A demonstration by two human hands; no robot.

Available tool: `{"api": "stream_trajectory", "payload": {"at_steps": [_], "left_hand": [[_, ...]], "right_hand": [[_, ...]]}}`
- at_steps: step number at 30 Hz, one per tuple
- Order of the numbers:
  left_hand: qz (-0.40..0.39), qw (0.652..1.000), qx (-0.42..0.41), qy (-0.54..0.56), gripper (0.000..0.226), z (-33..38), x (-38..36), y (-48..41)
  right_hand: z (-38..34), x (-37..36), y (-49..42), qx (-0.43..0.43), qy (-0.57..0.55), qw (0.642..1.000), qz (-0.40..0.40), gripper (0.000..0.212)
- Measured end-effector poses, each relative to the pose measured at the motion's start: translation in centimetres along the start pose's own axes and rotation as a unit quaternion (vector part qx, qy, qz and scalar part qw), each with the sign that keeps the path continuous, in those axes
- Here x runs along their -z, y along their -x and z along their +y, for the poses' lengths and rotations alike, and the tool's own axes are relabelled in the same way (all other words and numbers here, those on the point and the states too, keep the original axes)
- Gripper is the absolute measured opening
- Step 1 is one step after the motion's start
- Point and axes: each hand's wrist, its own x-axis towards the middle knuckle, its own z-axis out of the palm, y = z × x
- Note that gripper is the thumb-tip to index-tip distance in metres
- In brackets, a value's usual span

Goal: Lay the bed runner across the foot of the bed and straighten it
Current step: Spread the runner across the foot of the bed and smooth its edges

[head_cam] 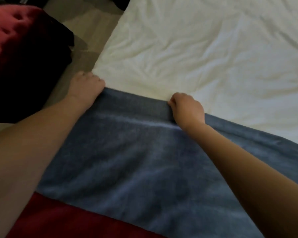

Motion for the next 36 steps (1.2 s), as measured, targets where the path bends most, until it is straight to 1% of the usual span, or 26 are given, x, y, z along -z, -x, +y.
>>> {"api": "stream_trajectory", "payload": {"at_steps": [1,2,3,4,6,8,11,14,18,21,26,31,36], "left_hand": [[0.03,0.999,0.007,0.012,0.016,-0.3,0.1,-1.0],[0.045,0.999,0.012,0.021,0.016,-0.6,0.3,-2.0],[0.041,0.999,0.017,0.028,0.017,-0.8,0.4,-2.8],[0.024,0.999,0.025,0.038,0.02,-0.7,0.5,-3.4],[0.0,0.995,0.049,0.082,0.025,0.0,0.6,-4.0],[0.017,0.99,0.057,0.127,0.025,1.5,0.9,-3.8],[0.074,0.984,0.014,0.163,0.019,4.7,2.6,-3.4],[0.096,0.975,-0.041,0.198,0.028,9.0,5.6,-3.1],[0.111,0.964,-0.096,0.222,0.037,15.2,10.0,-2.7],[0.124,0.959,-0.126,0.221,0.036,19.5,12.6,-2.3],[0.143,0.951,-0.166,0.217,0.026,26.3,15.3,-0.9],[0.133,0.951,-0.18,0.216,0.024,33.7,17.5,0.7],[0.121,0.949,-0.187,0.224,0.028,42.4,20.7,2.4]], "right_hand": [[0.2,0.2,-0.3,-0.01,-0.011,0.999,0.039,0.024],[0.5,0.4,-0.6,-0.025,-0.02,0.998,0.058,0.024],[0.7,0.4,-0.8,-0.043,-0.021,0.998,0.049,0.024],[0.9,0.3,-1.0,-0.059,-0.012,0.998,0.018,0.024],[1.3,0.1,-1.0,-0.06,0.025,0.997,-0.036,0.025],[1.7,0.3,-0.7,-0.034,0.054,0.998,-0.022,0.028],[2.2,1.3,0.4,0.009,0.101,0.994,0.037,0.034],[3.5,3.0,2.3,0.016,0.129,0.991,0.033,0.037],[6.2,5.7,5.3,-0.02,0.146,0.989,0.02,0.039],[9.3,7.6,8.0,-0.056,0.161,0.985,0.014,0.039],[16.2,9.8,12.9,-0.11,0.167,0.98,0.017,0.039],[23.7,11.0,17.9,-0.135,0.17,0.976,0.018,0.039],[31.6,12.0,22.9,-0.158,0.137,0.978,0.024,0.038]]}}
